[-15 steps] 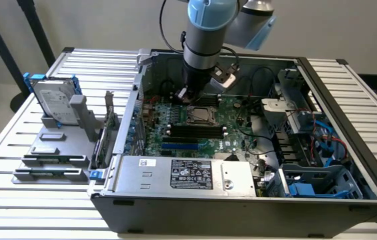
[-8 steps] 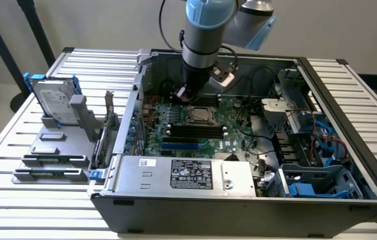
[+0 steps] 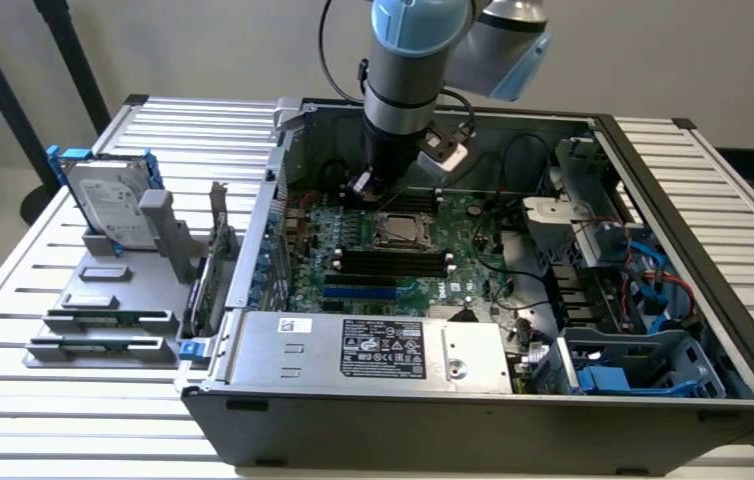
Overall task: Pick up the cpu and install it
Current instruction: 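Install the first cpu locking lever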
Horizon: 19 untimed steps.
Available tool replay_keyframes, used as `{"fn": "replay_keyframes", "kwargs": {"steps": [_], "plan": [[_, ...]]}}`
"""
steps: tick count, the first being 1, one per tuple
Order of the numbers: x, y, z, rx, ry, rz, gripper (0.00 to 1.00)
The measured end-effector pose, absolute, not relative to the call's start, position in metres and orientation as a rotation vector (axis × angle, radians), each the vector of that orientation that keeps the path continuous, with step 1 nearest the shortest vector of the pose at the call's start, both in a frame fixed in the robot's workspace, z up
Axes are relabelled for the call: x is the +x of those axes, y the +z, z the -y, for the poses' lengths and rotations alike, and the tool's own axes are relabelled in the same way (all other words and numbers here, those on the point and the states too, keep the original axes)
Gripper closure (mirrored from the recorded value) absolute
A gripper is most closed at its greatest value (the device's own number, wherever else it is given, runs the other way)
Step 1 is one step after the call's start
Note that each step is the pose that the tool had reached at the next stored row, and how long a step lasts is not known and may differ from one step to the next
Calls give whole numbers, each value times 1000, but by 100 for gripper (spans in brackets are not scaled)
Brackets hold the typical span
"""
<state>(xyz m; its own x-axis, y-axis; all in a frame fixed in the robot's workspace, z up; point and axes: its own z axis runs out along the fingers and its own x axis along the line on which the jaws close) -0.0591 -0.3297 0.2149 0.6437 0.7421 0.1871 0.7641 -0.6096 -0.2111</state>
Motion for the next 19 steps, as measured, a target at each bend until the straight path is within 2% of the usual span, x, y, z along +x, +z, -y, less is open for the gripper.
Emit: {"fn": "replay_keyframes", "kwargs": {"steps": [19], "plan": [[-58,209,327,-2585,-123,1235,89]]}}
